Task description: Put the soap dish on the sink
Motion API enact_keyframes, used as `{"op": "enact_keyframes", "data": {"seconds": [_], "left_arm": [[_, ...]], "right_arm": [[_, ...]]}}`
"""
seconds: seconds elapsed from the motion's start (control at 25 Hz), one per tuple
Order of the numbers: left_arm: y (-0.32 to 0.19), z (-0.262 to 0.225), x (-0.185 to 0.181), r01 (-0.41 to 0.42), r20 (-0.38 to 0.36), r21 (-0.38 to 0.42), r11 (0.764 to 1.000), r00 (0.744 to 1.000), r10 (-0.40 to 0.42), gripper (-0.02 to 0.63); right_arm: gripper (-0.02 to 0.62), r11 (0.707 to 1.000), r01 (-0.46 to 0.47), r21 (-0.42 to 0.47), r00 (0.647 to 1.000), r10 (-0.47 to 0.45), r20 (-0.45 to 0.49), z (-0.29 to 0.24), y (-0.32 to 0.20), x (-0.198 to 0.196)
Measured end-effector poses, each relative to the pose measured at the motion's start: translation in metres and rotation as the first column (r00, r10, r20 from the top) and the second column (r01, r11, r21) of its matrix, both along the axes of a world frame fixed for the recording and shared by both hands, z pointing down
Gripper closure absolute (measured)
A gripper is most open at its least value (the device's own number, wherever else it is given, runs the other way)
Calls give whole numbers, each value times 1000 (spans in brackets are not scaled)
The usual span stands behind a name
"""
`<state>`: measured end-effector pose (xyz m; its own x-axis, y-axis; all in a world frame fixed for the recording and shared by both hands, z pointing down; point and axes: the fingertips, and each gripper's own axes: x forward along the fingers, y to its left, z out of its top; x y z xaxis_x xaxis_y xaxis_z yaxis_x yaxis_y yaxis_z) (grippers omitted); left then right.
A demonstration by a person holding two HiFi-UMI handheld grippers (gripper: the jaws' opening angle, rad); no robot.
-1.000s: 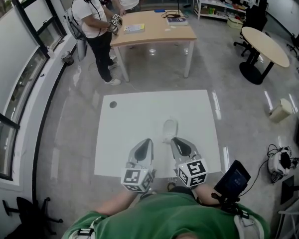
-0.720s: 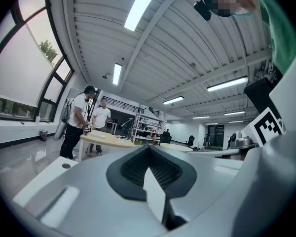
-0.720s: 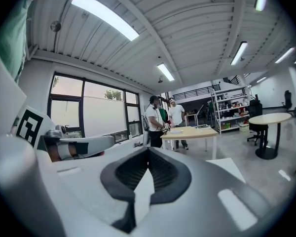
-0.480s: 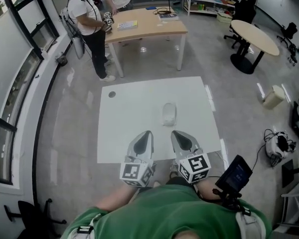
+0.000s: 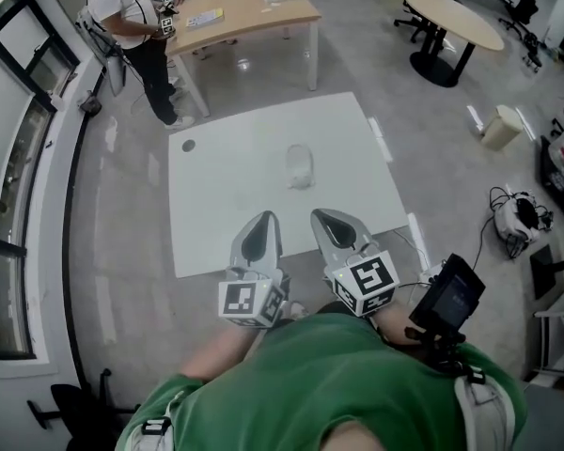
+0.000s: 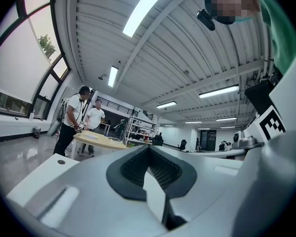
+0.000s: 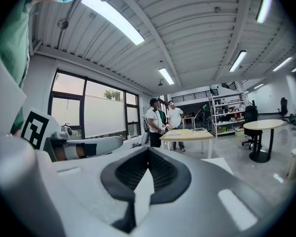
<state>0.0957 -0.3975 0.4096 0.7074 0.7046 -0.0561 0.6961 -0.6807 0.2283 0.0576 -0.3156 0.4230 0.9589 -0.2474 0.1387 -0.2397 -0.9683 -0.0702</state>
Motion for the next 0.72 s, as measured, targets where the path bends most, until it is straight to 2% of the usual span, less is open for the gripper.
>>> {"op": "enact_keyframes", "data": {"seconds": [0.28,0.56,0.72], "left_arm": [[23,1,-16,16,0,11,1000,1000,-16,600],[28,-2,-24,15,-12,9,1000,1000,-15,600],[34,-9,-29,39,4,7,999,999,-39,600]], "right_arm": [[592,1000,2,13,1000,-2,-20,-7,27,-23],[592,1000,1,29,999,0,-33,-10,33,-31],[592,1000,9,27,999,-8,-35,-12,40,-36]]}}
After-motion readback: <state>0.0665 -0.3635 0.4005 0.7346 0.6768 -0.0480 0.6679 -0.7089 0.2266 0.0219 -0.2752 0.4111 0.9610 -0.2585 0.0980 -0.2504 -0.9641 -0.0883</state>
